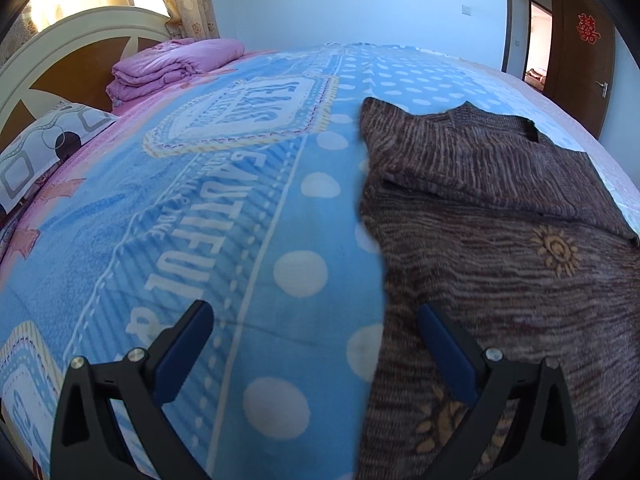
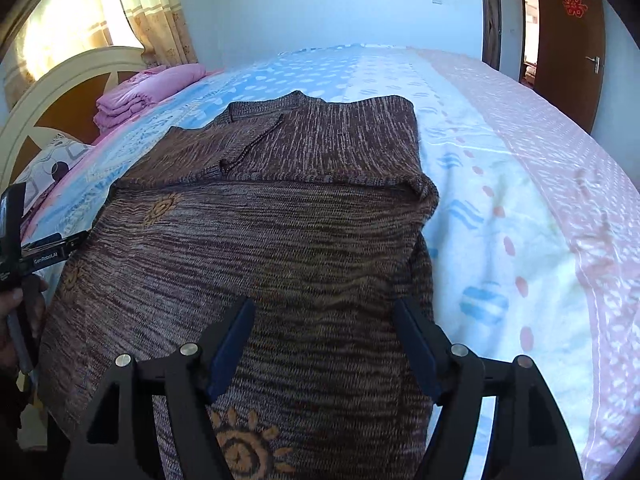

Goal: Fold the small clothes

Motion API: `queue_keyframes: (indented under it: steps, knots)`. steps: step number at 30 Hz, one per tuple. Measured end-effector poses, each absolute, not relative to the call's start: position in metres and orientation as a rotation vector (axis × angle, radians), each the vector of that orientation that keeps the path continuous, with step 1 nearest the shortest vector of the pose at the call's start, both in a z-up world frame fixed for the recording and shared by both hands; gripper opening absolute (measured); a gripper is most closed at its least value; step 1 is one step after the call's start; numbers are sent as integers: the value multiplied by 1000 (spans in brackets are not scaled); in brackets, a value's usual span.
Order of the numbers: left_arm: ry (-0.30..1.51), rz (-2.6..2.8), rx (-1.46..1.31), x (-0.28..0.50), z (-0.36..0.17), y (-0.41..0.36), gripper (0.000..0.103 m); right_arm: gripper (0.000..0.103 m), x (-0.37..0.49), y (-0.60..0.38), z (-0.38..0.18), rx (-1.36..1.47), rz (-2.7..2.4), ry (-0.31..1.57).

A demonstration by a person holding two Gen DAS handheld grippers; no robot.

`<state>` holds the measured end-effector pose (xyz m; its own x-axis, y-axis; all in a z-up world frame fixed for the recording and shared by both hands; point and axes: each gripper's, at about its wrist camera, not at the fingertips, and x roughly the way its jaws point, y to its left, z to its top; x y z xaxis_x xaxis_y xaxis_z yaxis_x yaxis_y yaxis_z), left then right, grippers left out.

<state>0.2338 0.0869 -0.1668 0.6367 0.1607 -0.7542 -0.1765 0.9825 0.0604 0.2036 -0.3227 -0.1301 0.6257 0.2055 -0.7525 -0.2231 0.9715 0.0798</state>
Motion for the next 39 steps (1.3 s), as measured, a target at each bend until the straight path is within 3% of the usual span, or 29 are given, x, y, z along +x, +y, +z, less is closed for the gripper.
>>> queue_keyframes:
  steps: [39]
  knots:
    - [975, -13, 42, 121, -177, 48, 103, 73, 95, -309, -144, -119, 275, 917]
